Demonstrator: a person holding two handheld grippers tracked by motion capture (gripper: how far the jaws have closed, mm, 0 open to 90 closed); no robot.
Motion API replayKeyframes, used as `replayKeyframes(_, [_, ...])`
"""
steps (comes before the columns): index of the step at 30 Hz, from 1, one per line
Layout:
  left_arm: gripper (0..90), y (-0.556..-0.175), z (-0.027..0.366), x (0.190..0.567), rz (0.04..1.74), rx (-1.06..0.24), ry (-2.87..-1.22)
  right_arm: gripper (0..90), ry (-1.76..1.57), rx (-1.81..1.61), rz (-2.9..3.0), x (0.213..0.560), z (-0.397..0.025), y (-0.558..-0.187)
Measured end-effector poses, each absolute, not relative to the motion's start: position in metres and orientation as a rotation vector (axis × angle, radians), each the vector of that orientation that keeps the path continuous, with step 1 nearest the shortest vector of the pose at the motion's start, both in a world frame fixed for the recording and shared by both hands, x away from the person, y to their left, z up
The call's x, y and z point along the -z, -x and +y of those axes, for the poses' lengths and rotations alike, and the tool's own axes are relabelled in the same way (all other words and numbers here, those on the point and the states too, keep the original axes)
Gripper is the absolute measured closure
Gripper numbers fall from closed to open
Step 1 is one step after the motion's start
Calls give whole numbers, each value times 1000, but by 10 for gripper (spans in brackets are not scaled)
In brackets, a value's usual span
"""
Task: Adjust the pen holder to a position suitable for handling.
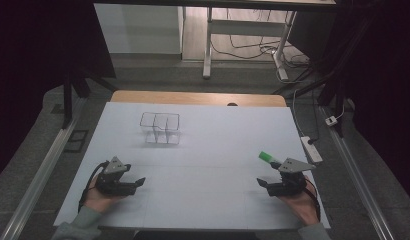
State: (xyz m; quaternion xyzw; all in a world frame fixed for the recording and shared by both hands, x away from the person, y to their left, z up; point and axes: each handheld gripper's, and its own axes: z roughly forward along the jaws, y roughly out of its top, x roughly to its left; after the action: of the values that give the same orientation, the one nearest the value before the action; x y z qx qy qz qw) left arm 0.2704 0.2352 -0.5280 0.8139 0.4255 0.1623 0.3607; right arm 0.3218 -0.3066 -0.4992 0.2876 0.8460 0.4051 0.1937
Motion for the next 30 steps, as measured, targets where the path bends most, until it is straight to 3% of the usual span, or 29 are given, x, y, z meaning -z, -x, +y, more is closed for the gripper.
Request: replayKeyframes(30, [248, -285, 236, 521, 1095, -469, -2080, 229, -805, -1131, 2398, 503, -303, -323])
